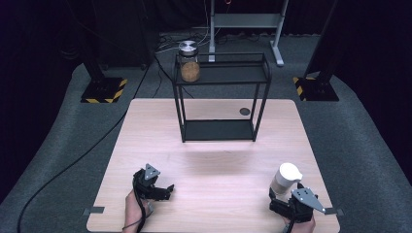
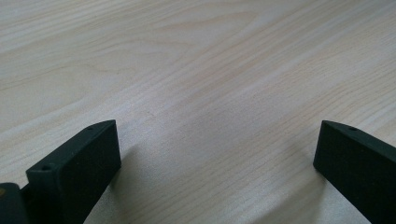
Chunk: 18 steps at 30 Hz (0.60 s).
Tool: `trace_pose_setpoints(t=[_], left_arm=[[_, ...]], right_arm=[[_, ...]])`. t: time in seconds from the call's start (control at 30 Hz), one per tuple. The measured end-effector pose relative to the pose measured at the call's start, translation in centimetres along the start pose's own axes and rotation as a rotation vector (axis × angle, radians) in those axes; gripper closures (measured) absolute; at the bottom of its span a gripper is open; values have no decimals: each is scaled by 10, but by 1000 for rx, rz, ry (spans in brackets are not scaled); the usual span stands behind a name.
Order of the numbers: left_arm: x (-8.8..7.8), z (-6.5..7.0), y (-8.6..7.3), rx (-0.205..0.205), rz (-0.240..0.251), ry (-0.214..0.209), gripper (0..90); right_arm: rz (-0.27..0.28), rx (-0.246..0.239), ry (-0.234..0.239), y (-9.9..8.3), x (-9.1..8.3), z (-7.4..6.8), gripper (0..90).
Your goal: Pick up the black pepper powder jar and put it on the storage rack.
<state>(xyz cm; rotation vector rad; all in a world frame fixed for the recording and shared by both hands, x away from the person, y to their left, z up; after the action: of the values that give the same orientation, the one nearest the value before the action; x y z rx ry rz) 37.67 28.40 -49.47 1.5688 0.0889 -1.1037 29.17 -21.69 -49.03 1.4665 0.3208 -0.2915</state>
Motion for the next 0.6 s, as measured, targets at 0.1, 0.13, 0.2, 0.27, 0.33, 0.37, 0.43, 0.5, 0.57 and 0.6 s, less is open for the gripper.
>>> trace_pose_setpoints(t=[0.1, 0.13, 0.2, 0.27, 0.33, 0.37, 0.43, 0.5, 0.57, 0.6], left_arm=[[0, 0, 0, 0, 0, 0, 1], [0, 0, 0, 0, 0, 0, 1], [0, 0, 0, -1, 0, 0, 1], [0, 0, 0, -1, 0, 0, 1], [0, 0, 0, 0, 0, 0, 1], [0, 0, 0, 0, 0, 0, 1], [0, 0, 0, -1, 0, 0, 1], [0, 0, 0, -1, 0, 0, 1], [0, 0, 0, -1, 0, 0, 1], [0, 0, 0, -1, 0, 0, 1]], right_arm=[[18, -2, -6, 0, 3, -1, 0], [25, 0, -7, 0, 4, -1, 0], [30, 0, -7, 1, 6, -1, 0], [32, 0, -6, 2, 8, -1, 0], [33, -2, -6, 3, 11, -2, 0], [33, -4, -4, 3, 12, -2, 0], [36, -7, -7, 3, 15, -3, 0], [35, -8, -3, 4, 16, -4, 0], [34, -10, -2, 4, 18, -4, 0], [31, -9, -2, 4, 19, -5, 0]])
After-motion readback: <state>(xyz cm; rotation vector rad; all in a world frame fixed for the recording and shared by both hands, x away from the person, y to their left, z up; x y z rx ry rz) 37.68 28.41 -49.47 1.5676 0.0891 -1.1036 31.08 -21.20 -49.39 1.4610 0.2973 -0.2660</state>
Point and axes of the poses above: each handheld gripper's, and its own axes: x roughly forward along the jaws, y roughly out of its top, z roughly to its right, the point moved 9 cm from there along x, roughly forward along the jaws, and after that the axes turned 9 degrees about -y, right-handed, at the moved point
